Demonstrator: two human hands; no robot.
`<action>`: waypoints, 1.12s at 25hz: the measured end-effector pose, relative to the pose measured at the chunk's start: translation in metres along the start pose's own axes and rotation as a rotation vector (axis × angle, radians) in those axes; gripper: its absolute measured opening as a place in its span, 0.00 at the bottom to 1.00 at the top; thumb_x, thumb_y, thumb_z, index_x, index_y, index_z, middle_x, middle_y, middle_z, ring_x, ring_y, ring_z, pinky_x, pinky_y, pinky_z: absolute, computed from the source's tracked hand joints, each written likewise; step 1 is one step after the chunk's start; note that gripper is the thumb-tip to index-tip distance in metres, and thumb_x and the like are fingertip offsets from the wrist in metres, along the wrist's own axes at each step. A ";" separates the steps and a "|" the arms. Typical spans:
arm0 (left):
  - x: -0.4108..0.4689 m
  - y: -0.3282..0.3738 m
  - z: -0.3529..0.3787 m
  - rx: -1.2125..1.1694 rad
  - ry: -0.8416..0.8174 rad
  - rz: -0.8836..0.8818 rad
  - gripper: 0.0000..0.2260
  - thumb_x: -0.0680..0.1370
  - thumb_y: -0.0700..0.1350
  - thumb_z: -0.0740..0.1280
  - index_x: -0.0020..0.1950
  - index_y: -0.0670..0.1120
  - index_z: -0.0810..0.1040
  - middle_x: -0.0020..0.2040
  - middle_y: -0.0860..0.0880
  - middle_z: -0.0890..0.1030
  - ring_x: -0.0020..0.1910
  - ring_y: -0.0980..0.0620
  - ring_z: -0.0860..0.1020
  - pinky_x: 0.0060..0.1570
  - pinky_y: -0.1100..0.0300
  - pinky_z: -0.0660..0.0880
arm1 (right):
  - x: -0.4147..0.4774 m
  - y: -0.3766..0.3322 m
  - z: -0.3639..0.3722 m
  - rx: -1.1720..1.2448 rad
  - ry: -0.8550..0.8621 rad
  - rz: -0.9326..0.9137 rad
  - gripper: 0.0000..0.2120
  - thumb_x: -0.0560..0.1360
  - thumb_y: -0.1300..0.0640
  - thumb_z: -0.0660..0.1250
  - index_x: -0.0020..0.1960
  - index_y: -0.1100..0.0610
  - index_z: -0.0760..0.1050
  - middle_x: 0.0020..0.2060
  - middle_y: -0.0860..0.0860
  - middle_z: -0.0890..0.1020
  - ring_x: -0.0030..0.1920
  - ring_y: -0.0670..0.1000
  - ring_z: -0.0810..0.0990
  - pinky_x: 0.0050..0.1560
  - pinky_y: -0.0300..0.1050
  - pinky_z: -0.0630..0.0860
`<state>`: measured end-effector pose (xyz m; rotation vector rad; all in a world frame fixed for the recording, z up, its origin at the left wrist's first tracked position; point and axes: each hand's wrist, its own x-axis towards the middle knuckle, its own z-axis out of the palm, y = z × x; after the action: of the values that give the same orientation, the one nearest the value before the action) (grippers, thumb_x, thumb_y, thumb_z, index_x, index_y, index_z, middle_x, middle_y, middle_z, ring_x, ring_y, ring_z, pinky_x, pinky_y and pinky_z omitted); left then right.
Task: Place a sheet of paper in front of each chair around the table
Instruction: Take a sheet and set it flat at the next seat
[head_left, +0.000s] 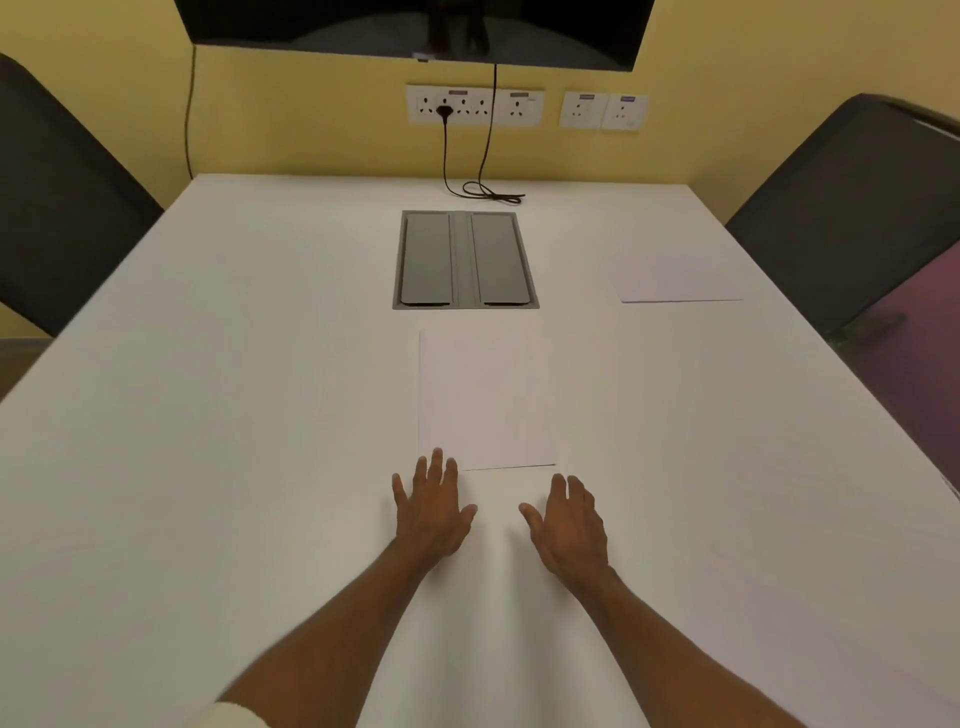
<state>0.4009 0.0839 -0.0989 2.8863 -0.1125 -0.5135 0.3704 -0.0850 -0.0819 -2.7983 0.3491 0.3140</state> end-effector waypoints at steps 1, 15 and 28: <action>0.011 -0.001 0.003 -0.006 -0.014 0.003 0.32 0.80 0.58 0.53 0.78 0.46 0.45 0.79 0.47 0.42 0.78 0.46 0.43 0.73 0.39 0.41 | 0.009 0.006 0.000 0.020 0.008 0.018 0.31 0.79 0.43 0.55 0.74 0.60 0.56 0.73 0.58 0.62 0.72 0.57 0.62 0.68 0.49 0.64; 0.007 -0.021 0.056 0.086 0.430 0.143 0.18 0.74 0.56 0.60 0.56 0.48 0.80 0.57 0.48 0.82 0.54 0.48 0.81 0.64 0.45 0.60 | 0.072 0.009 0.015 0.467 0.143 0.202 0.17 0.75 0.59 0.68 0.60 0.64 0.70 0.58 0.60 0.75 0.59 0.61 0.74 0.55 0.48 0.71; -0.041 -0.007 0.054 -0.236 0.236 0.045 0.18 0.79 0.57 0.58 0.63 0.50 0.75 0.68 0.54 0.72 0.68 0.52 0.69 0.66 0.57 0.63 | 0.037 0.025 -0.004 0.748 0.038 0.337 0.17 0.71 0.65 0.70 0.60 0.62 0.78 0.56 0.60 0.82 0.53 0.58 0.81 0.49 0.41 0.72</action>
<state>0.3440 0.0850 -0.1365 2.6810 -0.0738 -0.1617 0.3991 -0.1172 -0.0944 -2.0083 0.7681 0.1536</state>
